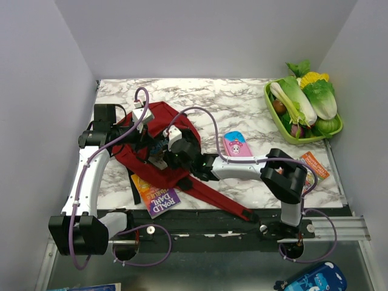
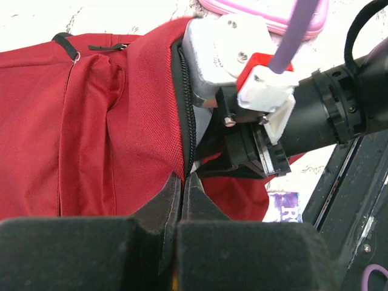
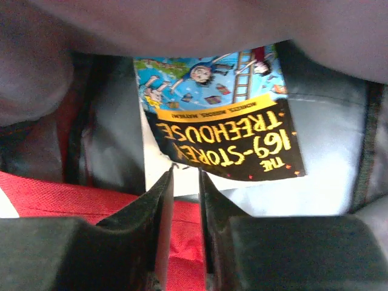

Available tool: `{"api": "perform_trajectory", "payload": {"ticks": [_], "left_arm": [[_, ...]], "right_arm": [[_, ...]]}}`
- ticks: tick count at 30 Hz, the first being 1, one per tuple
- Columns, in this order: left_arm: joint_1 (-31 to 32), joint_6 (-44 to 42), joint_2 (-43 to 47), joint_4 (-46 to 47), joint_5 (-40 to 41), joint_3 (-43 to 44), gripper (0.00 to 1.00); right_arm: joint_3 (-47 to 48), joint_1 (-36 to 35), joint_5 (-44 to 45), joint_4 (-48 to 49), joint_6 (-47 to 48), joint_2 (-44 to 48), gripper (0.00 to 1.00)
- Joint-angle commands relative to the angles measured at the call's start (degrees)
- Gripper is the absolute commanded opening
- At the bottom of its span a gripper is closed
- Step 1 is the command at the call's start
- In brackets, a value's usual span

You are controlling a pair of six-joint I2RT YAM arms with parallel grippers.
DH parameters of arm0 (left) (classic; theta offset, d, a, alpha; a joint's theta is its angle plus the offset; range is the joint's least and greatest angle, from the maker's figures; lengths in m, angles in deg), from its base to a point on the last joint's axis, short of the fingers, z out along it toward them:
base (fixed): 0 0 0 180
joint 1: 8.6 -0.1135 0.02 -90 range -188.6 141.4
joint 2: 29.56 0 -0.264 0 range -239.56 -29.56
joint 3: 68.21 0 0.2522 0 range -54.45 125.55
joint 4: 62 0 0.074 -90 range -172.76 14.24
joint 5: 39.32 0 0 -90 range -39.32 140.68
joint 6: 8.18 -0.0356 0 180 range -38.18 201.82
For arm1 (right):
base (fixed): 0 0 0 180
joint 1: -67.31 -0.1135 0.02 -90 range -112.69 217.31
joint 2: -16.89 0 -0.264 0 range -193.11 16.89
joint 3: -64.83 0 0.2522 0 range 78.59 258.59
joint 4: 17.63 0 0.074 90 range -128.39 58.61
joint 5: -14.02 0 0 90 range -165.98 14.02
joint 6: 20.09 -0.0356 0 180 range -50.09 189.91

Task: Pack the student bag
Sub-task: Place the book in the student bag.

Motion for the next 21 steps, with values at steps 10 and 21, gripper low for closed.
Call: {"api": "perform_trajectory", "payload": {"ticks": [10,21], "left_arm": [[0.25,4.05,0.24,11.93,3.8,-4.89,0.0],[0.25,6.52,2.26,14.05,5.21,-6.29,0.0]], "right_arm": [[-17.62,-6.71,-4.0,4.01,8.8,17.73,0.4],[-1.9,-19.72,3.01,-6.1,16.02,2.89,0.92]]}}
